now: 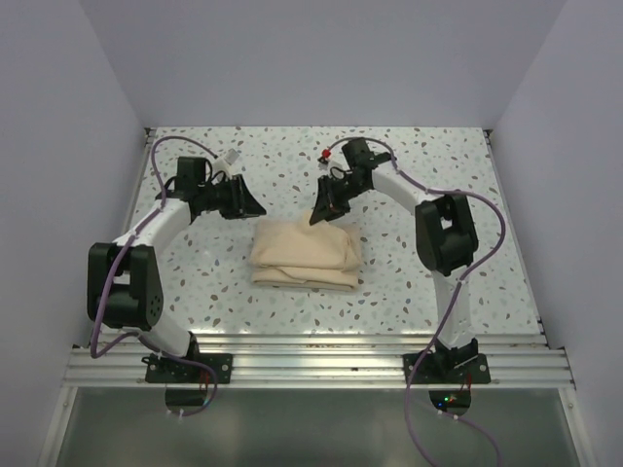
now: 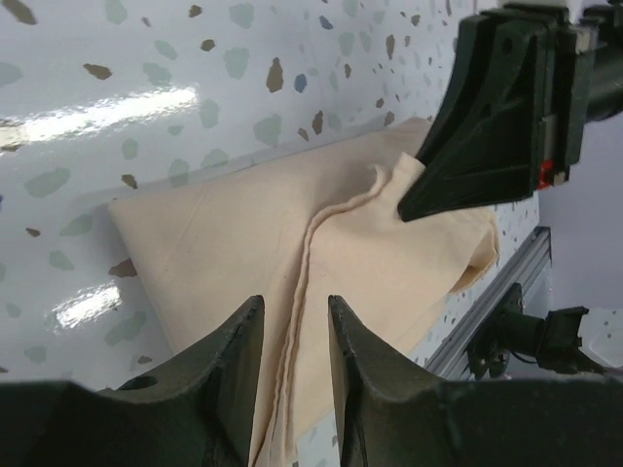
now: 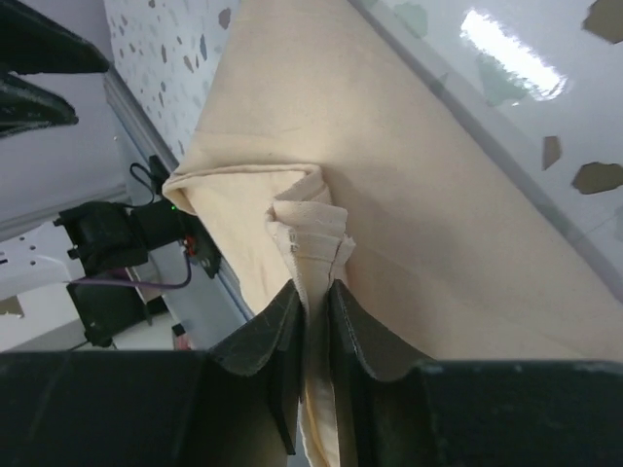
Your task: Prepare the surgical pack
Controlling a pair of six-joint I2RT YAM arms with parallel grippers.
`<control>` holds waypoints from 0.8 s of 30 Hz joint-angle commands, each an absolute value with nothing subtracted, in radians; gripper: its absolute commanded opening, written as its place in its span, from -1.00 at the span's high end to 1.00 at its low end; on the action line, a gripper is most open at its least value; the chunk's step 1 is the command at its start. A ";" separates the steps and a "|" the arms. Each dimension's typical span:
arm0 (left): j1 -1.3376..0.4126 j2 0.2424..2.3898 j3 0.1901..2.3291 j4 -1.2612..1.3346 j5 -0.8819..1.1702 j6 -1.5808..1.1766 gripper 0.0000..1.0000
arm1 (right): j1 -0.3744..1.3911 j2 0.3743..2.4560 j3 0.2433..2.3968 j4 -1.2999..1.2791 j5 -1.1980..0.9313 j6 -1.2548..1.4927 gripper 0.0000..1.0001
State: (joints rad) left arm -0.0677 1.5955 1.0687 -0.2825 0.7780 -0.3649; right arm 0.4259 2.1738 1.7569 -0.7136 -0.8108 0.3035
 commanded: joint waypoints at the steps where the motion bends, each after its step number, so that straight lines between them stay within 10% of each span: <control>1: -0.069 1.539 1.139 -0.363 0.625 -0.396 0.28 | 0.475 2.096 1.770 -0.762 -0.885 0.302 0.61; 9: -0.061 1.568 1.152 -0.489 0.457 -0.416 0.32 | 0.692 1.712 1.392 -0.914 -0.799 0.281 0.35; 16: -0.061 1.640 1.121 -0.508 0.459 -0.407 0.34 | 0.566 1.418 1.218 -0.904 -0.551 0.402 -0.97; 24: -0.061 1.739 1.108 -0.571 0.451 -0.380 0.56 | 0.405 1.613 1.341 -0.916 -0.261 0.508 -0.98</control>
State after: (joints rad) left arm -0.0658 1.7329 1.1175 -0.5209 0.4664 -0.4034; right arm 0.3992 1.5284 1.2671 -0.8749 -0.4500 0.4652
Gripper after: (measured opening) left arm 0.253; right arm 0.986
